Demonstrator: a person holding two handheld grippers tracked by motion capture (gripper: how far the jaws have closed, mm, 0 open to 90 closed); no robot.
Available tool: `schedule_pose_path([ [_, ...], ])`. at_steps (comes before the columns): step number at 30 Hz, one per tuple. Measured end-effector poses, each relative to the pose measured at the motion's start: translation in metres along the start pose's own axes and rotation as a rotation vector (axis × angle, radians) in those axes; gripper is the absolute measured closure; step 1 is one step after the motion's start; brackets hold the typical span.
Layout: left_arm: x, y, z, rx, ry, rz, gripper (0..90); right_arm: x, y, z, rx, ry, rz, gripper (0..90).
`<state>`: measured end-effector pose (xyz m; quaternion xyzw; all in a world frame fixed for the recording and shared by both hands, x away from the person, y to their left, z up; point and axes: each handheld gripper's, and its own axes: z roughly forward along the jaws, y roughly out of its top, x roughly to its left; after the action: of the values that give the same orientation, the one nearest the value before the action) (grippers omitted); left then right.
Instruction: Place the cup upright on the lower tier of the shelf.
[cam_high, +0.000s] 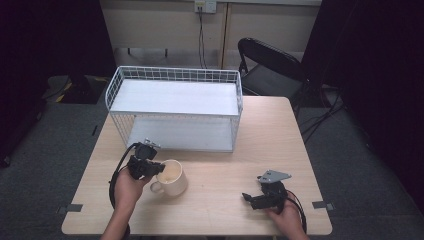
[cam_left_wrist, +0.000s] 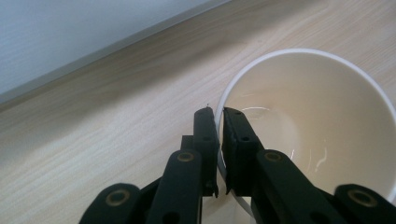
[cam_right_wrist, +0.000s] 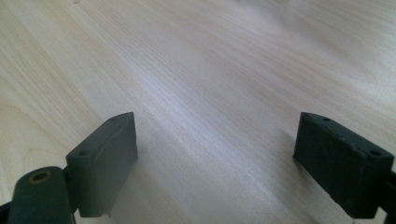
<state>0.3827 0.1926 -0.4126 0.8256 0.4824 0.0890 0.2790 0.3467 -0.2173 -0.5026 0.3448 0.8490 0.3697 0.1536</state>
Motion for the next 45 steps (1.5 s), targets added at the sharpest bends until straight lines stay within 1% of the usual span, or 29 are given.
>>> schedule_pose_path([
  [3,0.001,-0.001,-0.001,-0.001,-0.003,-0.018,85.1,0.000,0.000,0.000,0.000,0.000,0.000,12.7],
  [8,0.002,-0.001,-0.001,0.006,-0.006,-0.031,85.2,0.000,0.001,0.001,0.000,-0.001,0.000,12.7],
  [10,0.004,0.000,-0.001,0.015,-0.013,-0.044,85.2,0.000,0.001,0.001,0.000,0.000,0.001,12.7],
  [18,0.006,0.002,-0.004,0.008,-0.010,-0.055,85.3,0.000,0.001,0.001,0.000,0.000,0.001,12.7],
  [27,0.014,0.011,-0.009,-0.022,0.019,-0.075,85.3,0.000,0.001,0.001,0.000,0.000,0.001,12.7],
  [29,0.015,0.013,-0.009,-0.040,0.032,-0.082,85.3,0.000,0.001,0.001,0.000,0.000,0.001,12.7],
  [32,0.016,0.017,-0.010,-0.054,0.046,-0.085,85.4,0.000,0.001,0.001,0.000,0.000,0.002,12.7],
  [34,0.019,0.022,-0.008,-0.071,0.063,-0.099,85.4,0.000,0.001,0.001,0.000,0.000,0.001,12.7],
  [35,0.019,0.022,-0.008,-0.071,0.063,-0.099,85.4,0.000,0.001,0.001,0.000,0.000,0.001,12.7],
  [37,0.020,0.025,-0.006,-0.077,0.063,-0.114,85.4,0.000,0.001,0.001,0.000,0.000,0.001,12.7],
  [39,0.020,0.028,-0.005,-0.088,0.077,-0.120,85.4,0.000,0.001,0.001,-0.001,0.000,0.001,12.7],
  [45,0.021,0.035,0.002,-0.109,0.103,-0.142,85.5,0.000,0.001,0.001,0.000,0.001,0.001,12.7],
])
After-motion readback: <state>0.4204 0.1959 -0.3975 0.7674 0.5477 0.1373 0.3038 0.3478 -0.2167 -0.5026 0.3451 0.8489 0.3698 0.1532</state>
